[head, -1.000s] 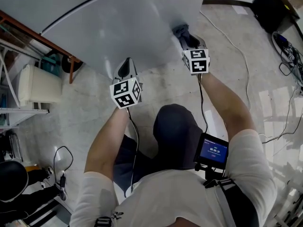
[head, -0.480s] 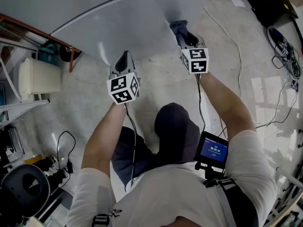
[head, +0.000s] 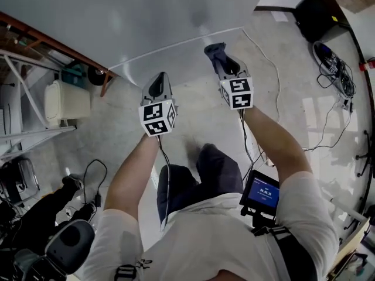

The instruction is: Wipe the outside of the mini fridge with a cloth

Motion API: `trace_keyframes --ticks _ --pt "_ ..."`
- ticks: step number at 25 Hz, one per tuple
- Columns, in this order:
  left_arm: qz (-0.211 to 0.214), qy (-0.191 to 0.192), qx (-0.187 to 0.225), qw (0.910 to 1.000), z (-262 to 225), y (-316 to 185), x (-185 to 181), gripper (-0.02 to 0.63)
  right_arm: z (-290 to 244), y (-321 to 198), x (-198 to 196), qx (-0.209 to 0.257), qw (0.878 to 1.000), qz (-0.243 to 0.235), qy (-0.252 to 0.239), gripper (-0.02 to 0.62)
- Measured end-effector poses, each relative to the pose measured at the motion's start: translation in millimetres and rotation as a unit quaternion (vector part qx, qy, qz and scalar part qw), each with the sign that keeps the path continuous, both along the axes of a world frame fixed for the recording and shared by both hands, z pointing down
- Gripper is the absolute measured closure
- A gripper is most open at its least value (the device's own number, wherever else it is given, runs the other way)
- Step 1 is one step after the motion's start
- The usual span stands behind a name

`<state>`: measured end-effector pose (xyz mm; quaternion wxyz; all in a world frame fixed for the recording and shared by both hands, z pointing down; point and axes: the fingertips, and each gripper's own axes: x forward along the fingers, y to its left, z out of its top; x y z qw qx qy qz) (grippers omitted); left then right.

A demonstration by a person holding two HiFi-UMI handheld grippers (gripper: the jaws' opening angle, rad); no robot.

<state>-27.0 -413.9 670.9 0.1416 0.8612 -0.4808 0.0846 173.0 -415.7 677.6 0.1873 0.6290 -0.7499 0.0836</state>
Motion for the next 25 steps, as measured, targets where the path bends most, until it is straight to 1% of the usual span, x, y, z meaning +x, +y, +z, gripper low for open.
trace_keyframes --ticks 5,9,14,18,22,25 --pt "-0.002 0.002 0.005 1.0 -105.4 11.7 -8.8 0.603 -113.9 15.2 -1.7 0.007 1.0 -0.002 -0.015 0.509" --pt "-0.004 0.013 0.005 0.9999 -181.9 38.5 -12.9 0.603 -195.5 39.2 -4.1 0.015 1.0 -0.012 -0.024 0.509" --pt "-0.022 0.029 0.035 0.9987 -265.0 44.8 -28.5 0.603 -286.2 39.7 -19.9 0.055 0.997 -0.04 -0.031 0.509" --pt "-0.037 0.033 0.056 0.9972 -307.8 59.7 -35.4 0.603 -331.2 51.8 -22.4 0.08 0.995 -0.051 -0.041 0.509" --pt "-0.054 0.037 0.07 0.9954 -328.5 73.4 -38.2 0.603 -352.6 62.1 -17.2 0.094 0.992 -0.057 -0.052 0.509" --pt "-0.06 0.04 0.08 0.9942 -339.0 79.8 -42.9 0.603 -362.6 68.7 -16.5 0.1 0.992 -0.058 -0.057 0.509"
